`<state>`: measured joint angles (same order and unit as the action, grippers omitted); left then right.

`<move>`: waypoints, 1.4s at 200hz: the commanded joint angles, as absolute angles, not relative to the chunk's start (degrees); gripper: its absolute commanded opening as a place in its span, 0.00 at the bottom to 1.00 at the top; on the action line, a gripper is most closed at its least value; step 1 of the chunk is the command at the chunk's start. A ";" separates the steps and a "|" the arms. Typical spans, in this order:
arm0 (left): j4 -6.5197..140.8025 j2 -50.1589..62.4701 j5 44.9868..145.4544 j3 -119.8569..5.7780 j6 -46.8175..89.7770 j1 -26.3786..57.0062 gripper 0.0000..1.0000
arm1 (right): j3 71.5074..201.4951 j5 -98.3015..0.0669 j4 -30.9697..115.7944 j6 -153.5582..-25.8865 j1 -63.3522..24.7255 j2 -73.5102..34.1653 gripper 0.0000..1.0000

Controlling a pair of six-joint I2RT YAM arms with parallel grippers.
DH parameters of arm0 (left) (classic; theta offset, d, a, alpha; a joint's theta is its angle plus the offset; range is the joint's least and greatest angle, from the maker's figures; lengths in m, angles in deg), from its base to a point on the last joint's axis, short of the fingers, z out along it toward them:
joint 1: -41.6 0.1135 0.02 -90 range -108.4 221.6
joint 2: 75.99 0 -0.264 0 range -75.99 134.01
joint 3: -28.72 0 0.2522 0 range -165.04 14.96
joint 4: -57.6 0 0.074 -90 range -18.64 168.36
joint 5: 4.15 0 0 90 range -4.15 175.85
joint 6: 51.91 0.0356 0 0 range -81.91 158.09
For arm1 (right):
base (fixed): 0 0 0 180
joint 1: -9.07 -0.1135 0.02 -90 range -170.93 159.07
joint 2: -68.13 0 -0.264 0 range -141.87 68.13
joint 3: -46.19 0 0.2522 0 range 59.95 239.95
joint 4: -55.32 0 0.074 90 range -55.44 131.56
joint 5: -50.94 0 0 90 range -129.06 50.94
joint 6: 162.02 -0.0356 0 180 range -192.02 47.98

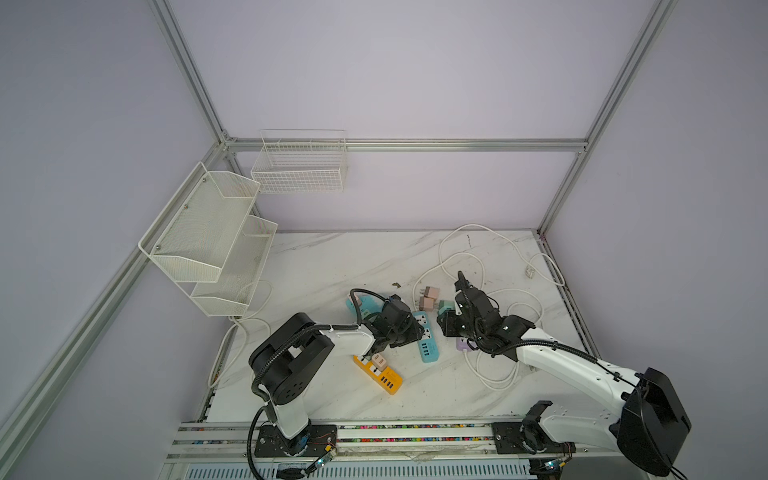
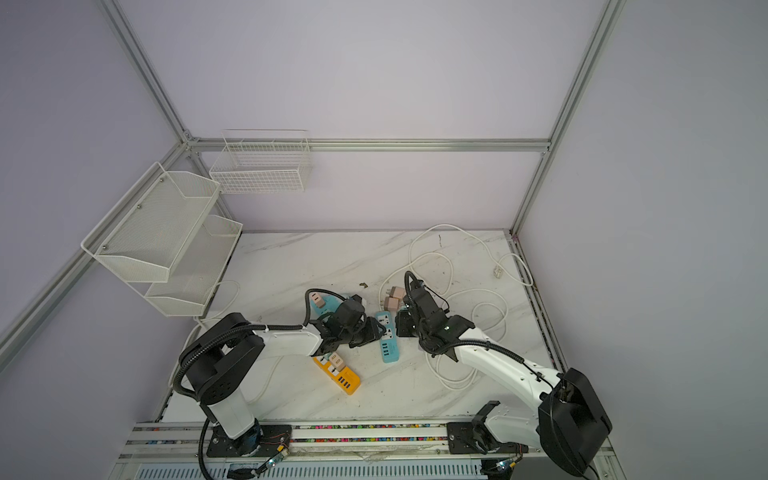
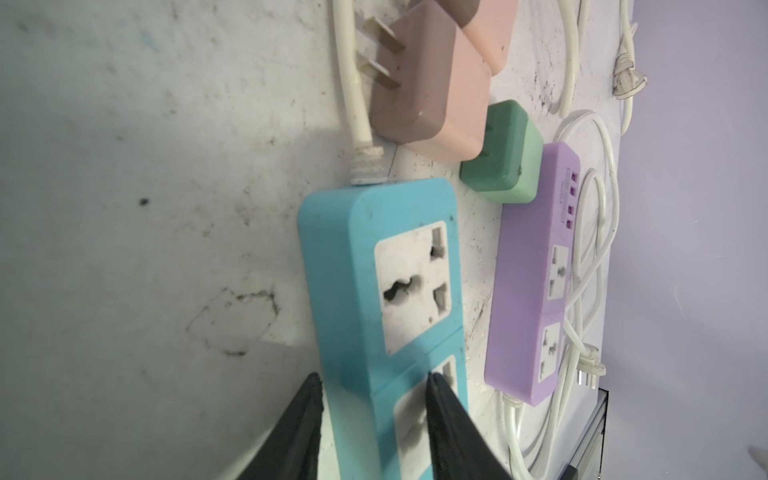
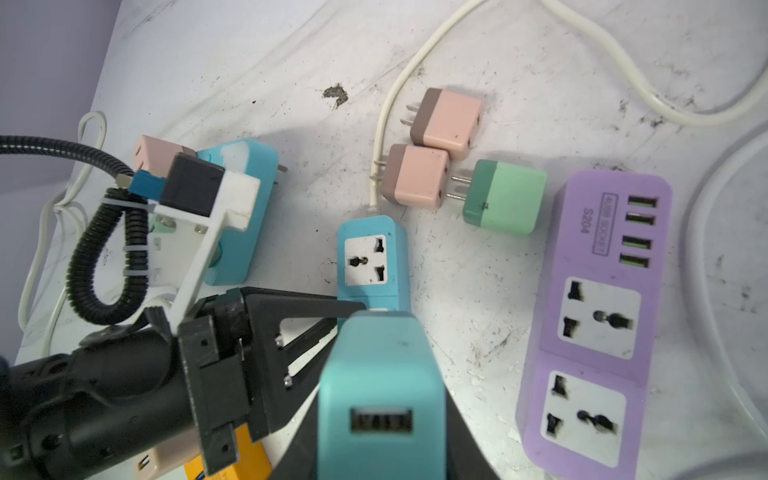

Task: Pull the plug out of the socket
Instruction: 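Pull the teal plug up with the right gripper while the left holds the strip, then set the teal plug by the green plug while the left arm swings toward the socket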

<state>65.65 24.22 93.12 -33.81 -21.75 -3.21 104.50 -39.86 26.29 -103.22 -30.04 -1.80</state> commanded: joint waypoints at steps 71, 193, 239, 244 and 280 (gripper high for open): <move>77.07 8.60 87.83 -35.40 -16.98 -3.64 0.46 | 96.48 -49.12 42.93 -110.73 -23.93 -5.09 0.15; 82.23 -9.04 82.60 -25.15 -17.44 -2.31 0.52 | 95.63 -50.54 55.63 -115.22 -22.48 -18.28 0.15; 82.34 -9.63 82.62 -24.41 -17.50 -2.19 0.54 | 95.87 -50.30 57.21 -115.19 -22.35 -20.47 0.20; 82.39 -9.55 82.62 -24.41 -17.59 -2.12 0.55 | 95.99 -50.40 57.21 -115.20 -22.31 -20.83 0.20; 82.49 -8.84 83.29 -24.67 -17.50 -1.84 0.56 | 95.30 -49.64 57.51 -115.27 -22.38 -21.17 0.26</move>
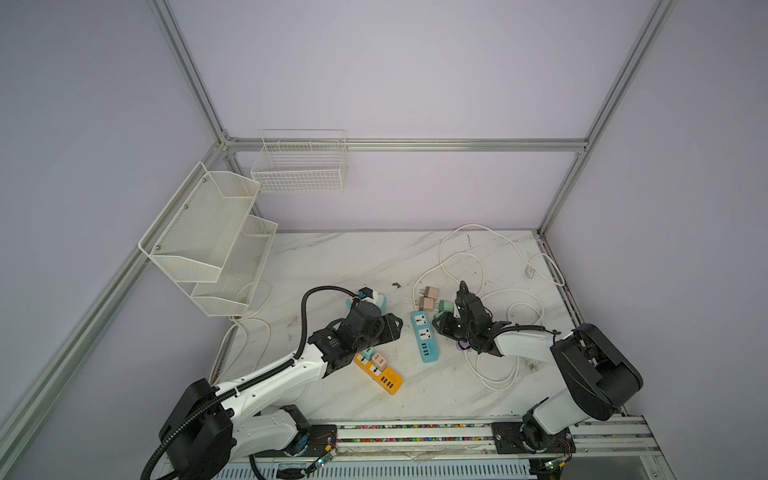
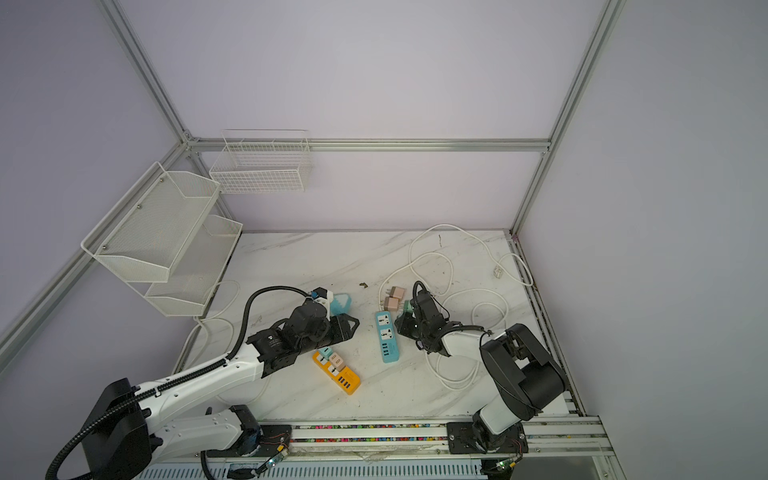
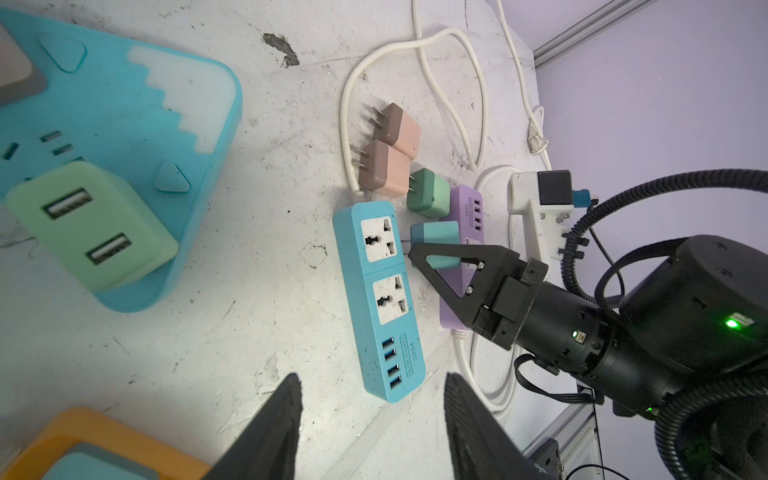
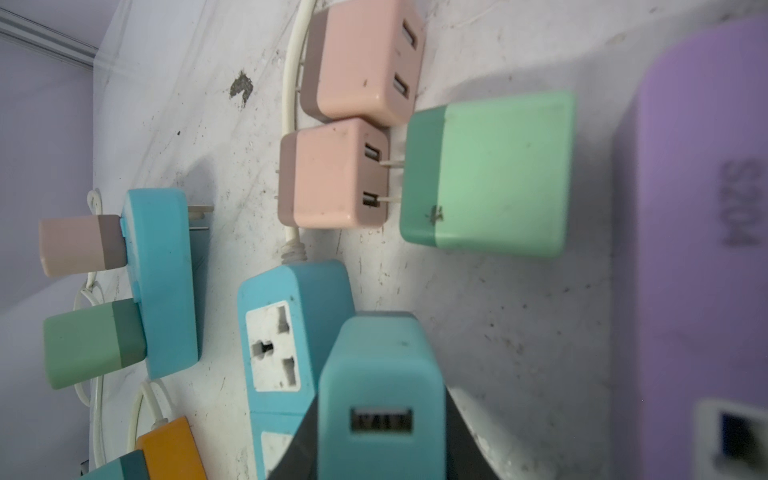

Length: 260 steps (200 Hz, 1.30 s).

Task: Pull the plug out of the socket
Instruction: 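Set the teal plug by the green plug while the left arm swings toward the socket, then move the right gripper over the green plug while the left approaches the triangular socket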

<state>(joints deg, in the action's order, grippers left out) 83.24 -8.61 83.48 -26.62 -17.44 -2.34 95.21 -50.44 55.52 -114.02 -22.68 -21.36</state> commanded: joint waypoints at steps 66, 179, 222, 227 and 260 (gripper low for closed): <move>83.28 -10.22 82.60 -24.41 -17.19 -1.55 0.56 | 96.01 -48.06 52.33 -114.65 -22.32 -18.16 0.49; 86.52 -15.85 83.20 -24.41 -16.14 1.41 0.58 | 102.43 -42.78 34.29 -108.45 -22.37 -10.85 0.69; 90.63 -19.80 84.18 -24.76 -15.35 4.95 0.59 | 106.62 -40.49 25.74 -106.43 -24.51 -7.15 0.69; 91.20 -20.33 84.24 -24.81 -15.20 5.39 0.59 | 107.19 -40.03 24.71 -106.44 -24.93 -6.95 0.69; 94.86 -22.26 86.22 -26.10 -13.30 8.38 0.61 | 110.79 -36.86 19.87 -106.30 -28.58 -6.33 0.70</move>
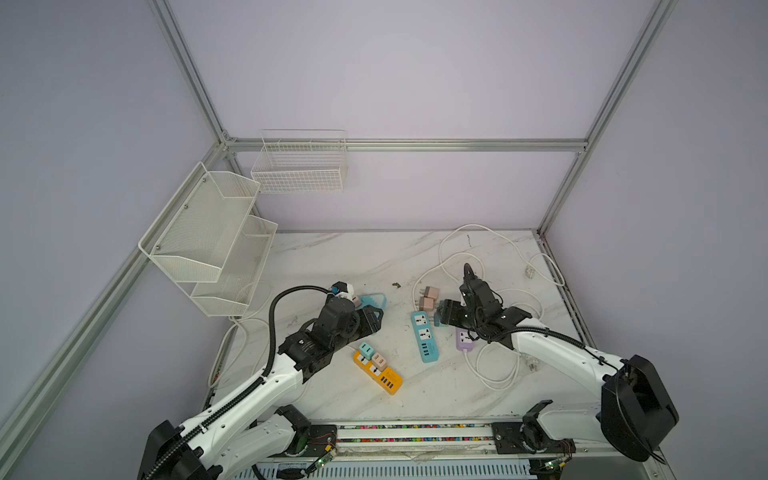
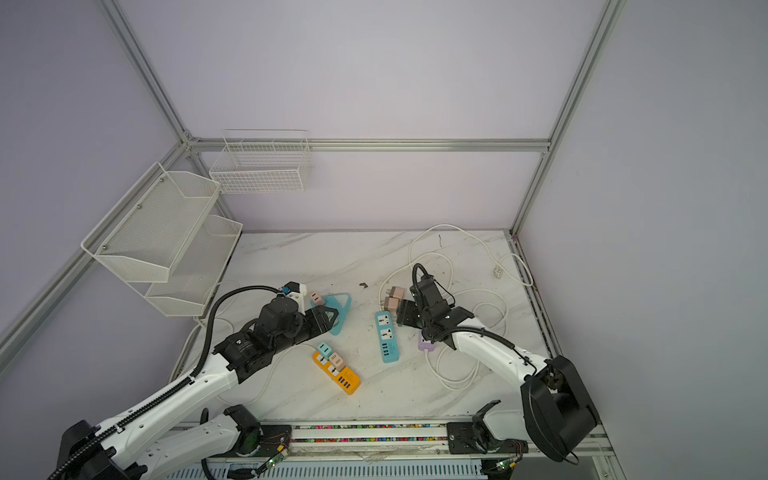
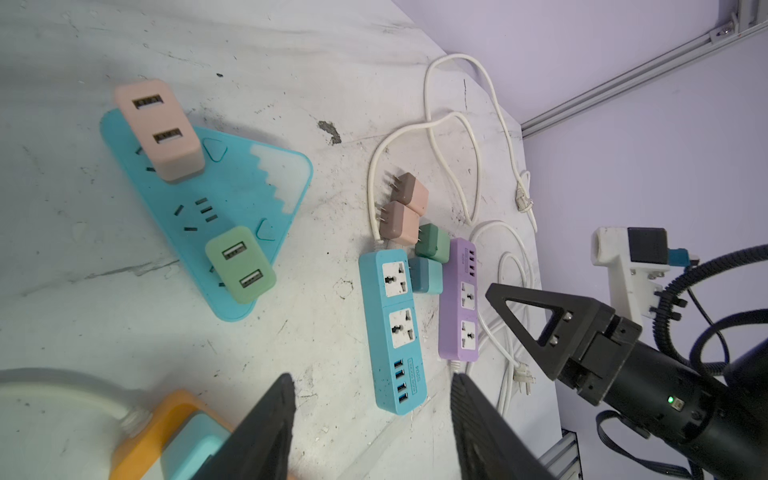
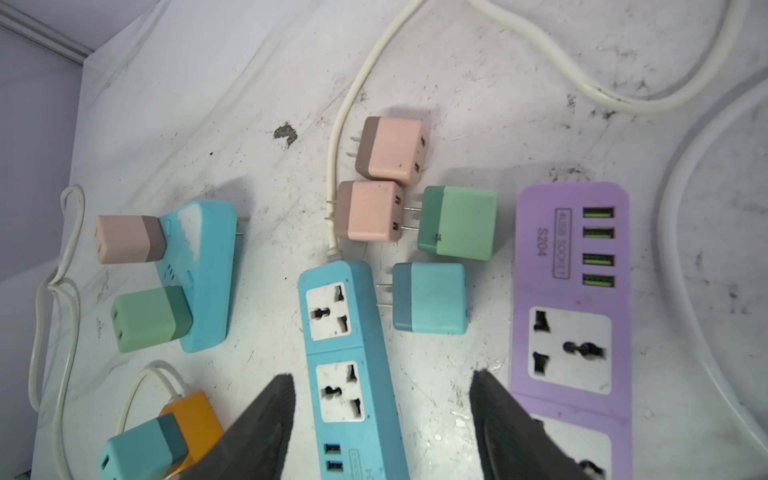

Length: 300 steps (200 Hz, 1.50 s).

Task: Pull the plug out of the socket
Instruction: 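Move the right gripper over the green plug while the left approaches the triangular socket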

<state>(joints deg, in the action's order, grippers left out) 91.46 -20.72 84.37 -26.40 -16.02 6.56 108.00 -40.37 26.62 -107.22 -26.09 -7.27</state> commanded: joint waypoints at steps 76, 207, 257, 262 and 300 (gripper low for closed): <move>97.56 -22.75 90.90 -26.00 -11.75 15.98 0.61 | 120.51 -30.25 16.32 -103.30 -38.96 -13.95 0.70; 94.52 -14.45 103.09 -24.88 -9.99 35.11 0.58 | 145.19 -21.78 13.63 -87.93 -52.62 -39.62 0.70; 90.48 -13.94 104.00 -21.63 -12.85 37.60 0.58 | 152.71 -20.93 14.43 -86.26 -53.33 -48.66 0.70; 90.27 -13.87 103.96 -21.44 -13.05 37.65 0.58 | 153.68 -20.75 13.99 -86.39 -53.33 -49.60 0.70; 89.62 -13.43 103.17 -20.77 -13.76 38.34 0.58 | 157.23 -20.04 13.75 -85.11 -53.28 -54.48 0.64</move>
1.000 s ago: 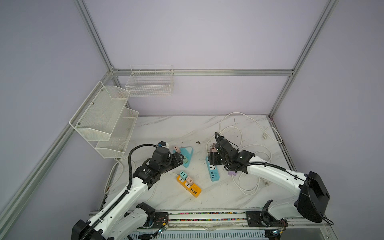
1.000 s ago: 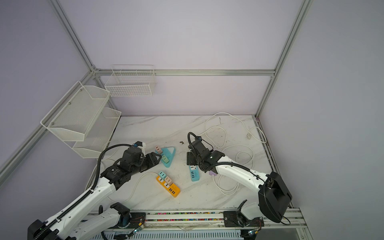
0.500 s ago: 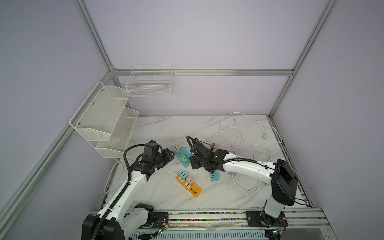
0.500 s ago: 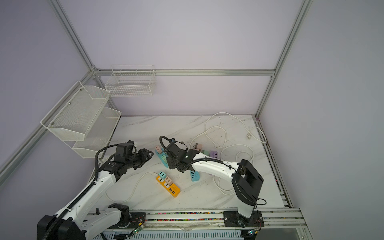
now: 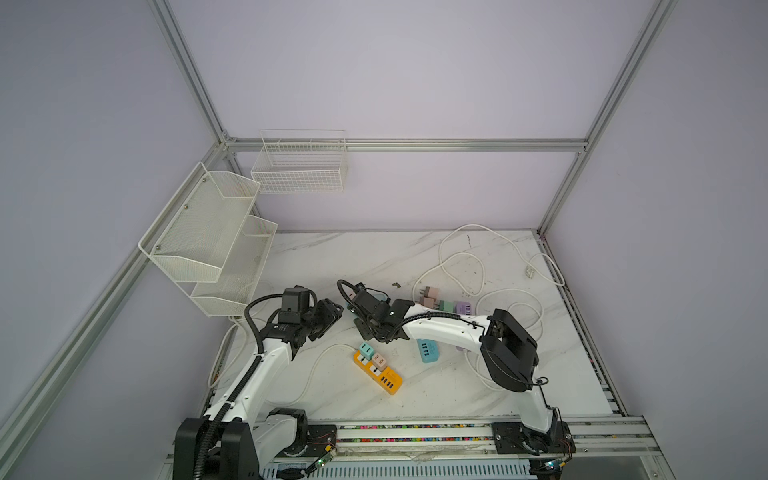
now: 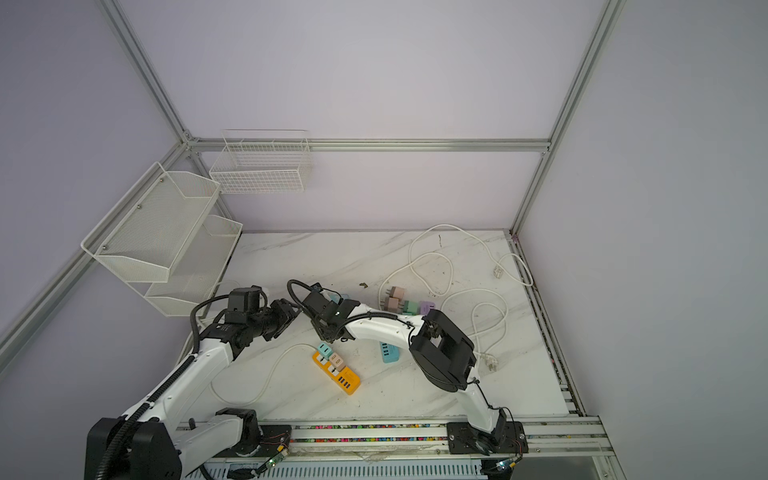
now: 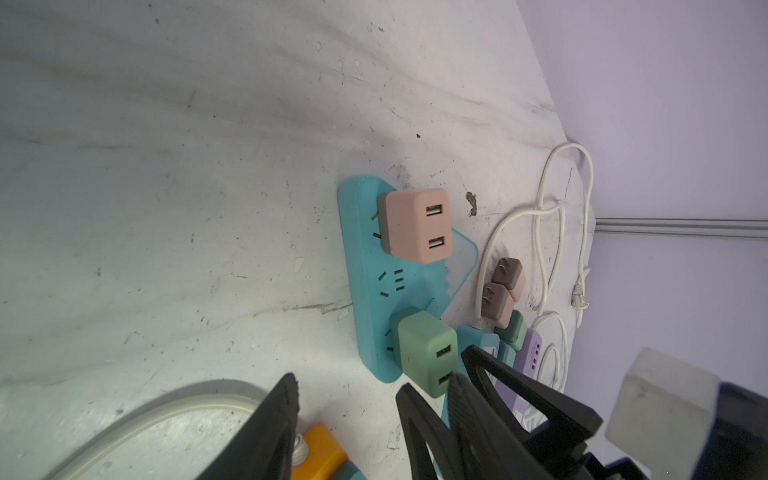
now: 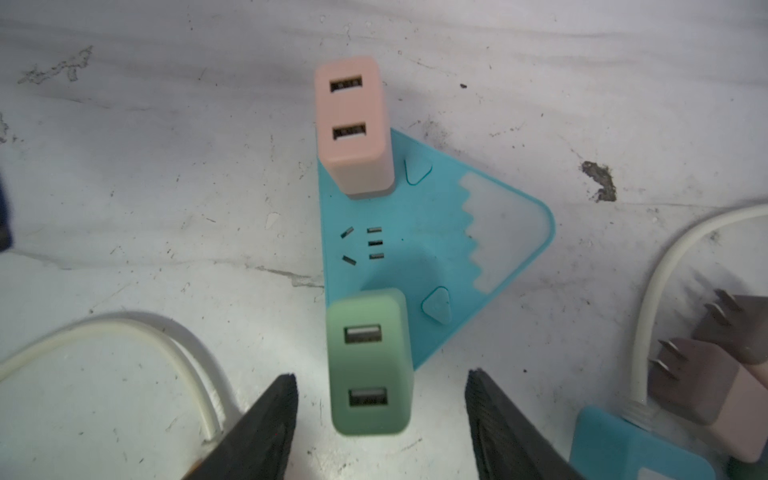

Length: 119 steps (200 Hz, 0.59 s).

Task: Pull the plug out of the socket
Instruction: 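Move the right gripper over the green plug while the left approaches the triangular socket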

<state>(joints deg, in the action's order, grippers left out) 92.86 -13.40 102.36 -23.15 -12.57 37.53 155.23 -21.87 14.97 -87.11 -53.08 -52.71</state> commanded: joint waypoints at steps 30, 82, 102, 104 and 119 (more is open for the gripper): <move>89.61 -12.53 103.16 -21.08 -14.15 38.87 0.58 | 158.78 -19.29 13.68 -84.56 -53.18 -56.66 0.59; 87.71 -11.83 104.14 -20.20 -15.36 39.40 0.58 | 159.18 -19.71 14.40 -83.71 -52.38 -58.25 0.48; 87.53 -11.57 104.56 -20.35 -15.22 39.45 0.58 | 159.13 -20.01 14.54 -83.46 -52.20 -58.35 0.44; 87.58 -11.56 104.55 -20.32 -15.25 39.46 0.58 | 159.10 -20.00 14.50 -83.45 -52.24 -58.41 0.44; 87.45 -11.40 104.80 -20.20 -15.34 39.54 0.58 | 159.09 -19.72 14.23 -83.51 -52.11 -58.78 0.42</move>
